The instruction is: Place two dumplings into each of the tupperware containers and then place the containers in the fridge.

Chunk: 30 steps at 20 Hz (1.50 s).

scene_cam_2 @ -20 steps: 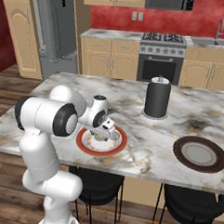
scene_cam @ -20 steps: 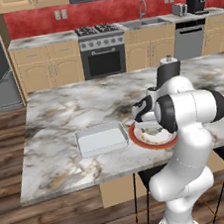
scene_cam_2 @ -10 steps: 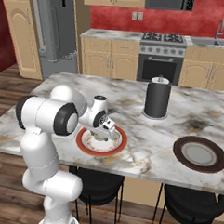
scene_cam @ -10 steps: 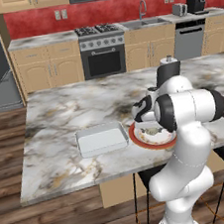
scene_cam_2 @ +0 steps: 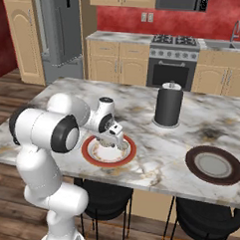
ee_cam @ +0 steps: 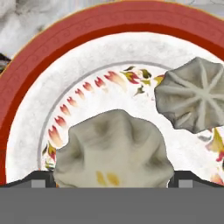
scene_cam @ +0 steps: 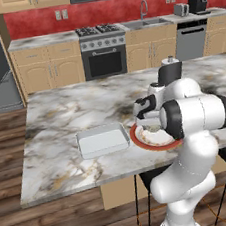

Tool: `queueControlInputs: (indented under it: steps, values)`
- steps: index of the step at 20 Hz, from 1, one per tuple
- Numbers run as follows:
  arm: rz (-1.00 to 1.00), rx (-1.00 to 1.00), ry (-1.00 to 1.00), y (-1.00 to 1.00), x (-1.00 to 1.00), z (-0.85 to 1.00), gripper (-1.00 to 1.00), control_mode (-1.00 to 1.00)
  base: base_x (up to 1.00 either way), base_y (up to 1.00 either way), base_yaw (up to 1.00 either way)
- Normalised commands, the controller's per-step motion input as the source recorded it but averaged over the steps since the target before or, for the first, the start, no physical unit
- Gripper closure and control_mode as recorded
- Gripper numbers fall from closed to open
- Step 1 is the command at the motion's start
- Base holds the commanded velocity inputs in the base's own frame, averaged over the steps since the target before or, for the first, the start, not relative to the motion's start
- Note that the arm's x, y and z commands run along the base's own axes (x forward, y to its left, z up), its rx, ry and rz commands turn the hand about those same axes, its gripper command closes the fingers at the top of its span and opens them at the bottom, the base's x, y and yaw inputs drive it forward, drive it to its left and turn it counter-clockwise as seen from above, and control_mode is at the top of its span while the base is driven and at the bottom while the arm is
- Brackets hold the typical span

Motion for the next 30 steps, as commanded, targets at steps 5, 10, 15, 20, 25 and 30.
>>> queueControlInputs:
  steps: [5, 10, 15, 20, 25, 30]
  values:
    - [0.01, 0.0, -0.04, 0.53, -0.25, 0.59, 1.0, -1.0, 0.0, 0.0, 0.0]
    - [0.06, 0.0, 0.0, 0.77, -0.02, 0.59, 1.0, -1.0, 0.0, 0.0, 0.0]
    - [0.11, 0.0, 0.03, 0.84, 0.0, 0.18, 1.0, -1.0, 0.0, 0.0, 0.0]
    - [0.11, 0.0, 0.03, 0.68, -0.01, 0.0, 1.0, -1.0, 0.0, 0.0, 0.0]
    - [0.09, 0.0, 0.01, 0.16, 0.2, 0.0, 1.0, -1.0, 0.0, 0.0, 0.0]
    - [0.06, 0.0, 0.01, 0.03, 0.19, -0.41, 1.0, -1.0, 0.0, 0.0, 0.0]
